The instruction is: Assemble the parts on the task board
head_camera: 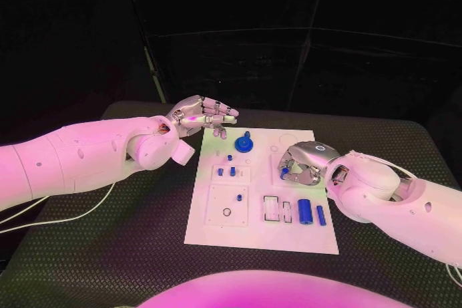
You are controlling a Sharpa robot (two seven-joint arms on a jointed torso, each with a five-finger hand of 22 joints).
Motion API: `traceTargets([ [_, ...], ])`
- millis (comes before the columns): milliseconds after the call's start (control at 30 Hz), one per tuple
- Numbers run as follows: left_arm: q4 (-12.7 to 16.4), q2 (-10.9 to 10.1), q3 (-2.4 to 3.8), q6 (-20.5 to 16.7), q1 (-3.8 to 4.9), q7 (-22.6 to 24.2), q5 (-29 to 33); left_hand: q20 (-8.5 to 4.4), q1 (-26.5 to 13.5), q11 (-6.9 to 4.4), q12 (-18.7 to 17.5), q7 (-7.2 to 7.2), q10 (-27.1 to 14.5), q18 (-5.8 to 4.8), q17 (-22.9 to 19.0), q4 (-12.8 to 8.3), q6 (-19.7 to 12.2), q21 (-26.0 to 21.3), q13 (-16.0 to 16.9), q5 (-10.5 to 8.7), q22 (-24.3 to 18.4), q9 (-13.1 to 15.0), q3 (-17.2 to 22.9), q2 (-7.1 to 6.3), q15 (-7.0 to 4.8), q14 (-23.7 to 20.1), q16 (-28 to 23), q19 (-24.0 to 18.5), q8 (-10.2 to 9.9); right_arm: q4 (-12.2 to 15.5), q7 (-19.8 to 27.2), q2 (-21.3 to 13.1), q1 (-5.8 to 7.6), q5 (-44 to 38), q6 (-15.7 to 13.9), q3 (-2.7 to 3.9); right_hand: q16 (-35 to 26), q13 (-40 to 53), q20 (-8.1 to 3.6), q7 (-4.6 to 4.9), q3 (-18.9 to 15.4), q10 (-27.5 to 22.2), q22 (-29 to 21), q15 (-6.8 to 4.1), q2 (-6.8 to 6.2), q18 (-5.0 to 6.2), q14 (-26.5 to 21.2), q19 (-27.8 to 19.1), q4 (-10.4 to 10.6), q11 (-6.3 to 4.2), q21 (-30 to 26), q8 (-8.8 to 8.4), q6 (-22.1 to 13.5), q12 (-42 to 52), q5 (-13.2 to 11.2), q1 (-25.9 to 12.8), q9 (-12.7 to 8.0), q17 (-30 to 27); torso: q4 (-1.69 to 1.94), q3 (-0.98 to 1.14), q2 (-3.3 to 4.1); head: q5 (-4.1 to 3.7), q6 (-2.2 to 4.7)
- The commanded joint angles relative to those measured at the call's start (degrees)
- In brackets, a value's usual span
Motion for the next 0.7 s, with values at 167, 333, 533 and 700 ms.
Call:
traceTargets([
  [167, -0.01, -0.02, 0.03, 0.37, -0.02, 0.08, 0.05, 0.09, -0.12, -0.04, 0.44, -0.08, -0.39, 0.23, -0.02, -0.04, -0.28, -0.35, -0.07, -0.22, -0.09, 0.0, -0.27, 0.47, 0.16, -0.42, -0.38, -0.26, -0.11, 1.24, 1.07, -0.89, 0.08, 1.14, -4.42, 0.05, -0.27, 0.07, -0.24, -0.04, 1.23, 0.77, 1.13, -0.44, -0.08, -0.81, 2.39, 0.67, -0.51, -0.22, 0.81, 0.3, 0.56, -0.68, 0.2, -0.82, 0.12, -0.43, -0.11, 0.06, -0.1, 0.12, 0.18],
  [333, -0.3, 0.0, 0.03, 0.44, -0.13, 0.07, 0.05, 0.1, -0.13, -0.03, 0.45, -0.08, -0.4, 0.23, -0.02, -0.04, -0.28, -0.36, -0.07, -0.22, -0.1, 0.0, -0.28, 0.49, 0.16, -0.43, -0.38, -0.26, -0.1, 4.01, 1.57, -2.01, 0.1, 2.95, -5.47, 0.08, -0.27, 0.05, -0.3, 0.02, 2.07, 1.01, 1.28, -0.44, -0.46, -0.84, 2.41, 0.69, -1.17, -0.18, 1.0, 0.14, 0.65, -1.26, 0.75, -0.98, 0.06, -0.49, -0.07, 0.01, -0.17, 0.29, 0.39],
  [533, -0.78, 0.12, 0.02, 0.47, -0.26, 0.12, 0.05, 0.1, -0.13, -0.03, 0.45, -0.08, -0.4, 0.23, -0.02, -0.04, -0.28, -0.36, -0.07, -0.22, -0.1, 0.0, -0.28, 0.49, 0.16, -0.43, -0.38, -0.26, -0.1, 8.75, 2.35, -2.44, 0.42, 5.11, -5.96, 0.12, -0.24, 0.04, -0.31, 0.06, 2.41, 1.08, 1.29, -0.44, -0.6, -0.84, 2.42, 0.65, -1.46, -0.15, 1.05, 0.08, 0.66, -1.48, 0.97, -1.02, 0.03, -0.46, 0.04, 0.08, -0.11, 0.39, 0.51],
  [700, -0.92, 0.2, 0.02, 0.48, -0.35, 0.15, 0.05, 0.1, -0.13, -0.03, 0.45, -0.08, -0.4, 0.23, -0.02, -0.04, -0.28, -0.36, -0.07, -0.22, -0.1, 0.0, -0.28, 0.49, 0.16, -0.43, -0.38, -0.26, -0.1, 11.51, 3.23, -1.96, 0.95, 8.6, -6.03, 0.13, -0.24, 0.05, -0.31, 0.08, 2.69, 1.16, 1.41, -0.43, -0.69, -0.86, 2.43, 0.67, -1.68, -0.14, 1.14, 0.04, 0.71, -1.65, 1.14, -1.08, 0.02, -0.49, 0.04, 0.0, -0.07, 0.64, 0.49],
])
